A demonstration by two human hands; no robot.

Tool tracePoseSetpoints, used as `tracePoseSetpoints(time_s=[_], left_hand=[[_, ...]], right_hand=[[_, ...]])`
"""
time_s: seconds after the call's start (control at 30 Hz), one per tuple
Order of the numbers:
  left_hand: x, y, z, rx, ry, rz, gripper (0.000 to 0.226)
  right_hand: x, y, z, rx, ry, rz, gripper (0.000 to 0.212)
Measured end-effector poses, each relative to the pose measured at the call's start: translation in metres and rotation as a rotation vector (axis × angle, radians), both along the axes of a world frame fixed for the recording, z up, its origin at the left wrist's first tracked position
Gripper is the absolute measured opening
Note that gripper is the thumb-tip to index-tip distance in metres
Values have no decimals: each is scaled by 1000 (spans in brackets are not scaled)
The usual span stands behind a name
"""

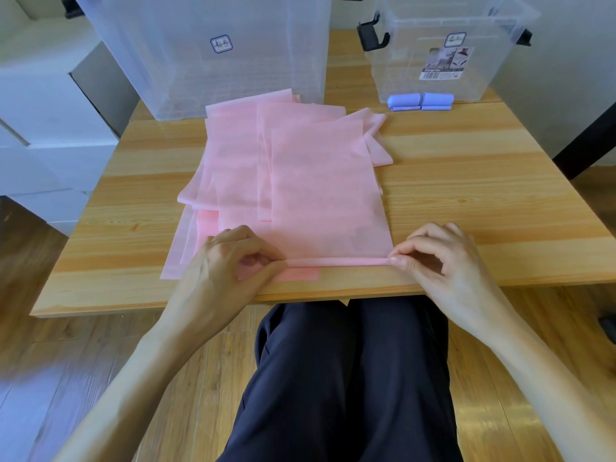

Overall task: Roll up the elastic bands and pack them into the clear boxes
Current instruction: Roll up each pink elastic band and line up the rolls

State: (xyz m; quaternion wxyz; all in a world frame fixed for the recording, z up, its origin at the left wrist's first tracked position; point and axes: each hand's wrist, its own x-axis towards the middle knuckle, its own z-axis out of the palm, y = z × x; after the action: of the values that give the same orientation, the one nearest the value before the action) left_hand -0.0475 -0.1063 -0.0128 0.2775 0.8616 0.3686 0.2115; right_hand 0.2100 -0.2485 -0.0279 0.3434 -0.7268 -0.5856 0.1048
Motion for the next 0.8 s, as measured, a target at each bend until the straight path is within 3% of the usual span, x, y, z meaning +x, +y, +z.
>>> tracePoseSetpoints(time_s=[0.27, 0.5, 0.67, 0.8], left_hand=[[5, -2, 2, -22, -42, 80, 12], [2, -3, 1, 46, -55, 50, 2], [3, -1, -2, 69, -39, 89, 4], [7, 1, -2, 47, -40, 127, 1]], right_hand=[[0, 2, -1, 8, 20, -24, 7], [3, 2, -2, 27, 32, -2, 16], [2, 9, -5, 28, -10, -52, 4], [1, 10, -6, 59, -22, -51, 8]])
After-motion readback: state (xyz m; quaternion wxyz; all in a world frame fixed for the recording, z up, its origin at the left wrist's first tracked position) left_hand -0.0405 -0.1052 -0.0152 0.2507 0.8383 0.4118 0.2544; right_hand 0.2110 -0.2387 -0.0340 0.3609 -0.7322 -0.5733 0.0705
